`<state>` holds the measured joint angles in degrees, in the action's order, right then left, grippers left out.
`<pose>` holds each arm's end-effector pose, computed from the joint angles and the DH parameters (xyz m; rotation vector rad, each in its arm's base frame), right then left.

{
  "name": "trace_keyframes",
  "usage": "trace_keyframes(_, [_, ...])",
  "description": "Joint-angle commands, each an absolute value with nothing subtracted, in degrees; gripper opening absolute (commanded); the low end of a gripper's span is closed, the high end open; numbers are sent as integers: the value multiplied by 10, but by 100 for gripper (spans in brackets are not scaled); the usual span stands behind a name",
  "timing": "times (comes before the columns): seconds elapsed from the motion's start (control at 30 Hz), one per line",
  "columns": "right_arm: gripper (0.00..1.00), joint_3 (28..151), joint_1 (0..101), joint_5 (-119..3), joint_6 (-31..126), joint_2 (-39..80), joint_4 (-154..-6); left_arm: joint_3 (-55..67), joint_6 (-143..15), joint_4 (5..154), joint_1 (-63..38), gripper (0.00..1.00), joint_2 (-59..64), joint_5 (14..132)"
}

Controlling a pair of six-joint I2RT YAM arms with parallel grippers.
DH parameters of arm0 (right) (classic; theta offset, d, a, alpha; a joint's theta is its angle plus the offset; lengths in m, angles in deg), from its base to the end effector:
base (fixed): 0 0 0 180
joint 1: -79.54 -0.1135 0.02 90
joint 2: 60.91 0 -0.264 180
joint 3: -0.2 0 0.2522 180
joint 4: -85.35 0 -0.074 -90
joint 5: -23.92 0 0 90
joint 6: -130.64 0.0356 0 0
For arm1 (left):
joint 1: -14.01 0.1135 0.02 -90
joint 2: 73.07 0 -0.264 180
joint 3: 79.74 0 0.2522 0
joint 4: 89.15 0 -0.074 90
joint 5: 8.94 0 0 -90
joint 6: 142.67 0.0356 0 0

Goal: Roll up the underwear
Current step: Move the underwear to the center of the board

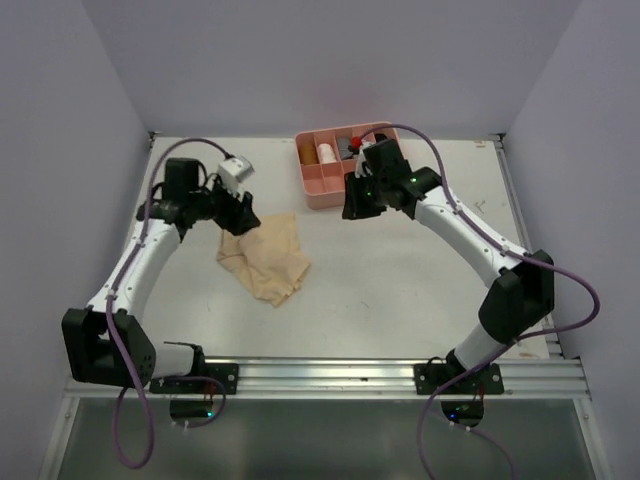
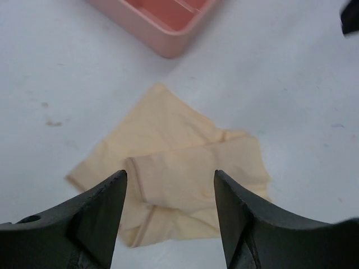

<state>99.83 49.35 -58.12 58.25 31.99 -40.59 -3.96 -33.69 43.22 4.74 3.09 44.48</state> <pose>0.3069 0.1842 0.3264 -0.3359 2.4376 0.5457 0.2706 -0.0657 0.2919 0.8373 2.1415 -0.6772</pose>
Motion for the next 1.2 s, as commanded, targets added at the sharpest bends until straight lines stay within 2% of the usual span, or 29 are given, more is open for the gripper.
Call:
trace_keyframes(0.0, [32, 1041, 432, -599, 625, 354, -452, 4, -419, 486, 138, 67, 20, 447])
trace_keyframes(0.13, [40, 1144, 367, -628, 633, 454, -457, -2, -410, 486, 198, 69, 55, 490])
trace_keyframes(0.17, [43, 1178, 345, -644, 631, 512, -446, 0, -413, 479, 208, 70, 75, 485])
trace_keyframes(0.23, [45, 1292, 315, -659, 622, 570, -401, 2, -419, 478, 244, 71, 95, 468])
trace_keyframes(0.3, [53, 1402, 302, -676, 621, 657, -367, 9, -416, 466, 264, 72, 124, 439])
trace_keyframes(0.43, [65, 1535, 284, -682, 630, 770, -335, 22, -390, 448, 298, 73, 160, 416])
trace_keyframes(0.5, [65, 1543, 283, -692, 634, 795, -352, 23, -382, 440, 307, 73, 171, 412])
trace_keyframes(0.7, [60, 1468, 284, -681, 612, 796, -461, 14, -348, 427, 333, 73, 187, 400])
trace_keyframes(0.9, [62, 1476, 284, -663, 597, 839, -489, 7, -348, 427, 338, 73, 188, 396])
trace_keyframes(1.17, [58, 1474, 284, -635, 587, 874, -498, 7, -355, 425, 340, 74, 189, 398])
